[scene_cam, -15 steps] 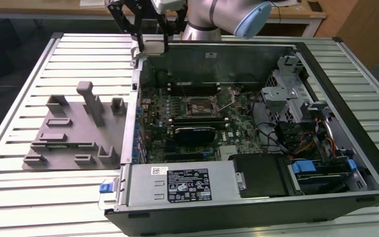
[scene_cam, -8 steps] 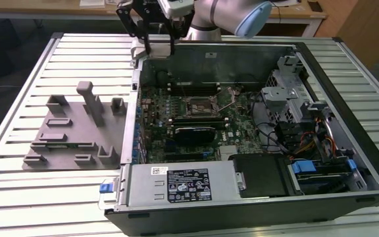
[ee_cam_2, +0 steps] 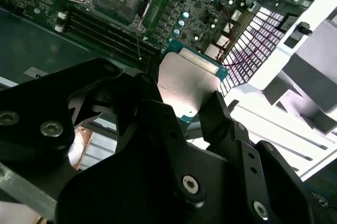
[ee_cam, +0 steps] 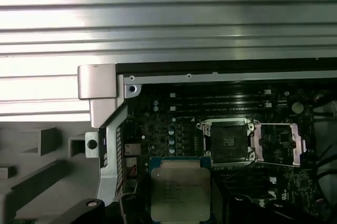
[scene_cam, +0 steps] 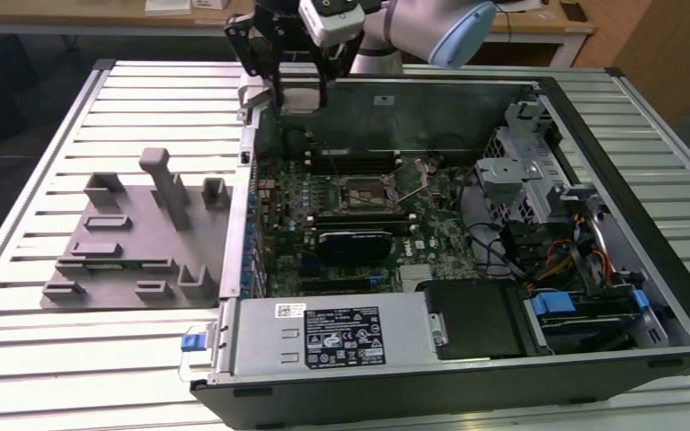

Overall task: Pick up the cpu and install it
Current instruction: 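Pick up the cpu and move it towards the insertion slot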

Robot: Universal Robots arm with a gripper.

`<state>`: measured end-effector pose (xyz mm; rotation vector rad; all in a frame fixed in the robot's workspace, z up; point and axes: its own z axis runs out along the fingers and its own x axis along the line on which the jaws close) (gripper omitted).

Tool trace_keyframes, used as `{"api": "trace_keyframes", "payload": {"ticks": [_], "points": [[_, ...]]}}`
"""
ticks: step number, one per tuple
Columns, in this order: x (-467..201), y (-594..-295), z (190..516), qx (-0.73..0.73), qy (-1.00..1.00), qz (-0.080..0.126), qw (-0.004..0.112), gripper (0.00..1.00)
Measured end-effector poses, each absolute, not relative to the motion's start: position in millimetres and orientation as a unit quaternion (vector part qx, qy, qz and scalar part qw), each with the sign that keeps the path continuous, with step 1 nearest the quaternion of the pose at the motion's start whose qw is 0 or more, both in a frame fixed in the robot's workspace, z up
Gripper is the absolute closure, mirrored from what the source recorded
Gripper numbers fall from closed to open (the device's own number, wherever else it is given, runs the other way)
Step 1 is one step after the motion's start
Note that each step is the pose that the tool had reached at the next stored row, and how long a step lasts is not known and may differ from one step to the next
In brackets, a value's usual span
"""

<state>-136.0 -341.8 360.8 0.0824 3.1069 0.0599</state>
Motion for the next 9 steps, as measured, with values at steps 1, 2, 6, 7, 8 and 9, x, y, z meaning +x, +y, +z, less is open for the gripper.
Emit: {"api": "trace_keyframes", "payload": {"ticks": [1, 2, 6, 7, 8, 9], "points": [[-134.6, -341.7, 359.5, 0.026, 0.999, 0.019, 0.017, 0.45], [-133.2, -341.7, 358.2, 0.026, 0.999, 0.019, 0.017, 0.45], [-127.1, -341.6, 353.1, 0.027, 0.999, 0.019, 0.017, 0.45], [-125.5, -341.6, 352.0, 0.027, 0.999, 0.019, 0.017, 0.45], [-123.8, -341.5, 350.7, 0.026, 0.999, 0.019, 0.017, 0.45], [-122.1, -341.5, 349.6, 0.026, 0.999, 0.019, 0.017, 0.45]]}}
